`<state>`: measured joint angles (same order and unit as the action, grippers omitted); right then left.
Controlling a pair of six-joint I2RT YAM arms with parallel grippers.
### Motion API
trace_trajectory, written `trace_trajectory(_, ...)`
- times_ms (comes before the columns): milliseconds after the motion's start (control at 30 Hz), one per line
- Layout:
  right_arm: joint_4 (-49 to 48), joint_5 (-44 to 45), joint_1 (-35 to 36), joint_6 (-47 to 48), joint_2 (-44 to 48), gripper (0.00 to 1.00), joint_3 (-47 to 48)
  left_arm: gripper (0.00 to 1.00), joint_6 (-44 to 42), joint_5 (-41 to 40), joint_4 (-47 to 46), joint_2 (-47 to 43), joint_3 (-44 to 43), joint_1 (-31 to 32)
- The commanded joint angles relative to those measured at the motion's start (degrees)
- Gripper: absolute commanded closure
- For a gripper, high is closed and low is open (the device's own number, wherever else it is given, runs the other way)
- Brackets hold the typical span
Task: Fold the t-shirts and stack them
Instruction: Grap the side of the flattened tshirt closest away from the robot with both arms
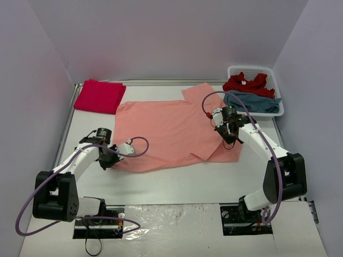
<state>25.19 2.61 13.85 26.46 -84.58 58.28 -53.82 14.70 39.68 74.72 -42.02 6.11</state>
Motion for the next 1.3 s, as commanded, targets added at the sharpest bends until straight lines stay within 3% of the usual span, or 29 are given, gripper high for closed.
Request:
trace_trajectory(0,3.2,0.7,-0.5,1.3,2.7,1.00,0.0,0.96,1.7,0.0,2.7,-0.2,-2.5,0.0)
trace_trajectory(600,4.2,0.1,-1.7,2.7,7.3,1.00,-1.2,0.97,3.5,-0.3,4.9,-0.6,-4.6,-0.1)
trace_trajectory(1267,6.4,-0.1,-2.4,2.5,10.6,1.00,0.9,0.98,0.9,4.6,12.8,-1.9,-11.0,-0.9)
